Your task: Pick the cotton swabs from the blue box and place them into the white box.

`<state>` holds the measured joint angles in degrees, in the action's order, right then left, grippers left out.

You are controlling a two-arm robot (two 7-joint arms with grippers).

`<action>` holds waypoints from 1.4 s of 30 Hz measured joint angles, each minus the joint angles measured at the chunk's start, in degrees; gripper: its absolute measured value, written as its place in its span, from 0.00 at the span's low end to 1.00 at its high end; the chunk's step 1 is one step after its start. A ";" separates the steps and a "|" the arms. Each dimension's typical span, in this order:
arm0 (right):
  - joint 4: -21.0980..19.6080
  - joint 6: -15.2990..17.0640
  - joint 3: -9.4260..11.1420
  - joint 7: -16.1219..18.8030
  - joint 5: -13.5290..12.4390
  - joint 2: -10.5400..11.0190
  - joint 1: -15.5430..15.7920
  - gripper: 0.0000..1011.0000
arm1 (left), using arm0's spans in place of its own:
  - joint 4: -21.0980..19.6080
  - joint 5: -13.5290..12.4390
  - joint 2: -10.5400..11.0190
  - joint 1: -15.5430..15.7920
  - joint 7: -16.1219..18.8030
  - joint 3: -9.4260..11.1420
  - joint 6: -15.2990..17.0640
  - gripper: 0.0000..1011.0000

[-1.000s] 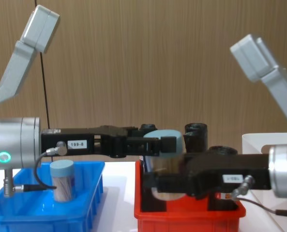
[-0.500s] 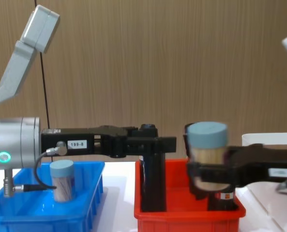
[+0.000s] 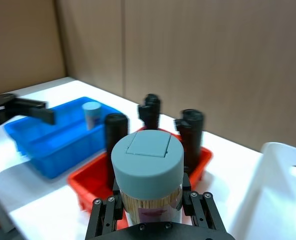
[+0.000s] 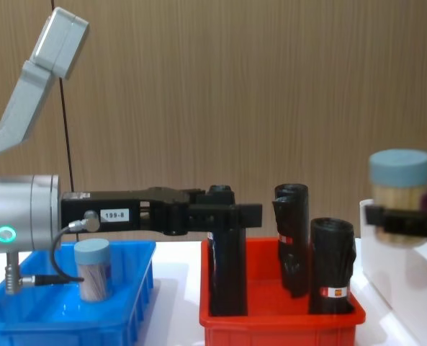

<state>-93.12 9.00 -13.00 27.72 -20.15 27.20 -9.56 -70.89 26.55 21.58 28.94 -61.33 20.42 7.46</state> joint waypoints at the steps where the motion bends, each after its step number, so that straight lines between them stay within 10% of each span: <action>1: -0.09 -0.09 0.47 -0.91 -0.42 0.45 0.08 0.63 | 0.00 0.00 0.00 0.00 0.00 0.00 0.00 0.99; 16: 5.42 -0.11 2.28 -6.55 0.08 0.83 -4.22 0.63 | 0.00 0.00 0.00 0.00 0.00 0.00 0.00 0.99; 36: 23.66 0.46 1.31 -8.07 3.45 -3.26 -15.17 0.63 | 0.00 0.00 0.00 0.00 0.00 0.00 0.00 0.99; 42: 27.21 0.10 1.19 -8.09 3.77 -3.93 -16.98 0.79 | 0.00 0.00 0.00 0.00 0.00 0.00 0.00 0.99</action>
<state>-65.91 9.10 -11.81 19.62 -16.38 23.27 -26.54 -70.89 26.55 21.58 28.94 -61.33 20.41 7.46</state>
